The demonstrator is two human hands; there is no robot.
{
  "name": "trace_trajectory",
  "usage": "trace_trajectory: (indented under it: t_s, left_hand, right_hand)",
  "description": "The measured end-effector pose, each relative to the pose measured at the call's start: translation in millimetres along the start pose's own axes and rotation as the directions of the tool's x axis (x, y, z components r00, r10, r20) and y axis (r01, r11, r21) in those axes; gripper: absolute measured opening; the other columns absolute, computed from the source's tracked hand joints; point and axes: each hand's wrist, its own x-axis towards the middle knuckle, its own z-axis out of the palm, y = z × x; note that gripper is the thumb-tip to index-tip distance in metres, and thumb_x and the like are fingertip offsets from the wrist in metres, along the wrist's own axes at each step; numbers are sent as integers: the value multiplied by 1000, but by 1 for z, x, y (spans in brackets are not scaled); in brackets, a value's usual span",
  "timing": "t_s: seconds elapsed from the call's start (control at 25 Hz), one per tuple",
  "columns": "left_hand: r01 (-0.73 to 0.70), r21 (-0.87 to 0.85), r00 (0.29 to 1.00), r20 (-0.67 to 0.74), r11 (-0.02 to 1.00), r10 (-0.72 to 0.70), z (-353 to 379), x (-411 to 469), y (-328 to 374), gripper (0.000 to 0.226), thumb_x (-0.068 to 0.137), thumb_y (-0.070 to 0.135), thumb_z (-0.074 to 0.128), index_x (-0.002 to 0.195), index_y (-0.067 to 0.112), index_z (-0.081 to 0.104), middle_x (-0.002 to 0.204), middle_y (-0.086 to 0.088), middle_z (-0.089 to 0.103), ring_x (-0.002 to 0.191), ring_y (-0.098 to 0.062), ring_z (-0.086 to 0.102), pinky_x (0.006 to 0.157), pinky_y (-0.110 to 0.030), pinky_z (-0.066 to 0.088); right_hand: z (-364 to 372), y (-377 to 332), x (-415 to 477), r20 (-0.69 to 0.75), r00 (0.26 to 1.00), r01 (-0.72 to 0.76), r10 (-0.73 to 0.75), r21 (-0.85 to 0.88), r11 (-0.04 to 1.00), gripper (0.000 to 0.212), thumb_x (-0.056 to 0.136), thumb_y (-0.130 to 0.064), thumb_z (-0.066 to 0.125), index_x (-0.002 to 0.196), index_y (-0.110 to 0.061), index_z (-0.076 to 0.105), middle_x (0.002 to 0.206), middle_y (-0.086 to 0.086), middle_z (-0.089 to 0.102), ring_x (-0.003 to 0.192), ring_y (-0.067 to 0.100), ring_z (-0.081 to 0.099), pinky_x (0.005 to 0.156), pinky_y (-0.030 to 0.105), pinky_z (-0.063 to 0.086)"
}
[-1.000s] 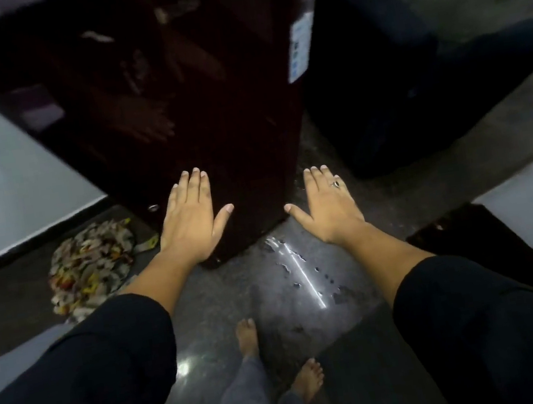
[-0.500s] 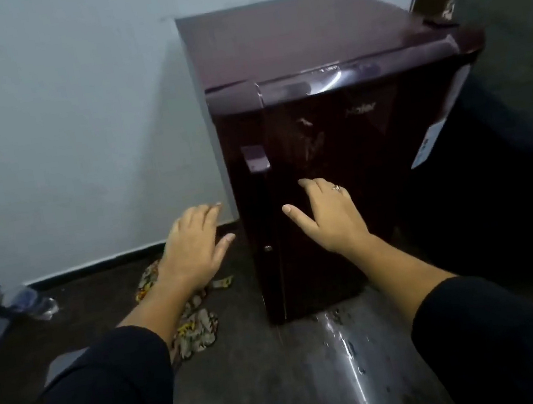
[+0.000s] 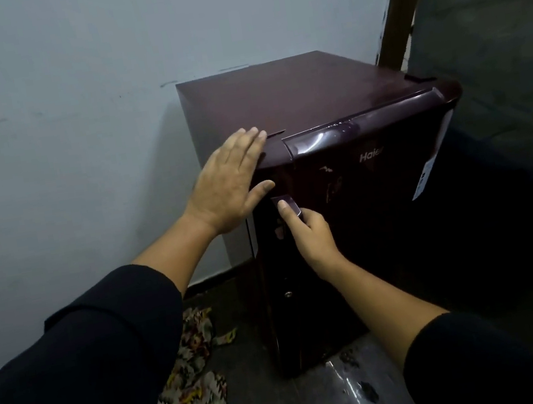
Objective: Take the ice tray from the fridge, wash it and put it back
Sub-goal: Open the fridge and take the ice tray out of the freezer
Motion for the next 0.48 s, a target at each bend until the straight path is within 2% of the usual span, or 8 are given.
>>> trace_trajectory:
  t_s: [0.12,0.24,0.32,0.48]
  left_hand:
    - [-67,-14,998,-7,998,67,11,7,-6,71,108,49,40,165,7,29,167,-15,37,157,-33,32,127,-49,31]
    - [-101,-15,994,-39,995,100,20,9,-13,65,108,42,42,162,7,35,163,-17,43,151,-35,40,125,-51,33]
    - [-115,-7,992,-46,993,115,21,9,-14,62,109,38,43,162,6,37,161,-17,45,148,-37,44,123,-53,34]
    - [-108,5,994,1,994,108,12,7,-11,61,110,36,40,164,9,34,164,-16,42,150,-36,41,124,-54,34]
  right_hand:
    - [6,4,4,8,999,-31,31,58,998,63,88,-72,58,94,-11,75,83,5,77,82,20,75,84,48,60]
    - [10,9,5,-17,1000,-1,2,36,999,59,93,-68,55,87,-11,68,74,0,69,72,17,68,80,49,58]
    - [13,8,3,-38,999,1,1,54,999,51,98,-62,55,85,-13,66,72,-1,66,70,15,64,75,44,56]
    - [17,1,-1,-75,997,-16,22,79,997,46,101,-54,54,81,-14,63,69,1,61,65,16,59,67,38,51]
